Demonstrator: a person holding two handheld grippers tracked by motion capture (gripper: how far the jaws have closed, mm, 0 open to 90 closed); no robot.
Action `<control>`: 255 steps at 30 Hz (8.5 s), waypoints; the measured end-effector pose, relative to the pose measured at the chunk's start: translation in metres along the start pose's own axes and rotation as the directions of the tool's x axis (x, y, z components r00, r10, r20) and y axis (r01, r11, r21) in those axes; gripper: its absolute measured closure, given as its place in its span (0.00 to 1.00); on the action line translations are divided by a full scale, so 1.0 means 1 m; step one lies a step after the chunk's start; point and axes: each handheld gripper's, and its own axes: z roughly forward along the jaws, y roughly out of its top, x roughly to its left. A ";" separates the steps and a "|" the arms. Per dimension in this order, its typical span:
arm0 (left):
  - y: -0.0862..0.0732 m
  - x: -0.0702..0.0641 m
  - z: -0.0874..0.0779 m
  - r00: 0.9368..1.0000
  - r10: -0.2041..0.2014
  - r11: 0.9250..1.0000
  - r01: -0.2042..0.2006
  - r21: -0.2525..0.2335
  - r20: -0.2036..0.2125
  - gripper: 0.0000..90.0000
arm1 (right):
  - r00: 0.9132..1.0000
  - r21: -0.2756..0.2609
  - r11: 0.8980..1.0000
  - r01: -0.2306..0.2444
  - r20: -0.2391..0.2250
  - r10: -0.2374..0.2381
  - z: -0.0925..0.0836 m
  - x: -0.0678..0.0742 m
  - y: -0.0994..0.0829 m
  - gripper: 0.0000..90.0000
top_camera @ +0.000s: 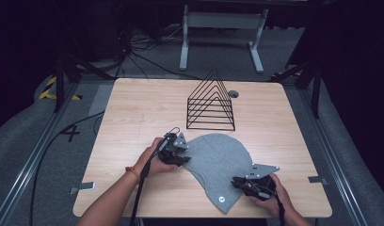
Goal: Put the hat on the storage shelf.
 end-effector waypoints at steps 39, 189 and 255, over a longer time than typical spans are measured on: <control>0.009 0.014 -0.009 0.981 -0.186 0.980 0.181 -0.085 -0.052 0.34 | 0.976 0.018 0.991 -0.133 0.175 0.128 0.024 -0.083 0.039 0.51; 0.153 0.114 -0.178 0.969 -0.134 0.893 0.027 -0.449 -0.209 0.97 | 0.969 -0.357 0.928 0.112 0.246 -0.023 -0.098 -0.137 0.267 0.94; 0.075 0.101 -0.036 0.955 -0.235 0.926 0.163 -0.341 -0.181 0.50 | 0.987 -0.308 0.951 -0.034 0.141 0.081 -0.010 -0.148 0.148 0.72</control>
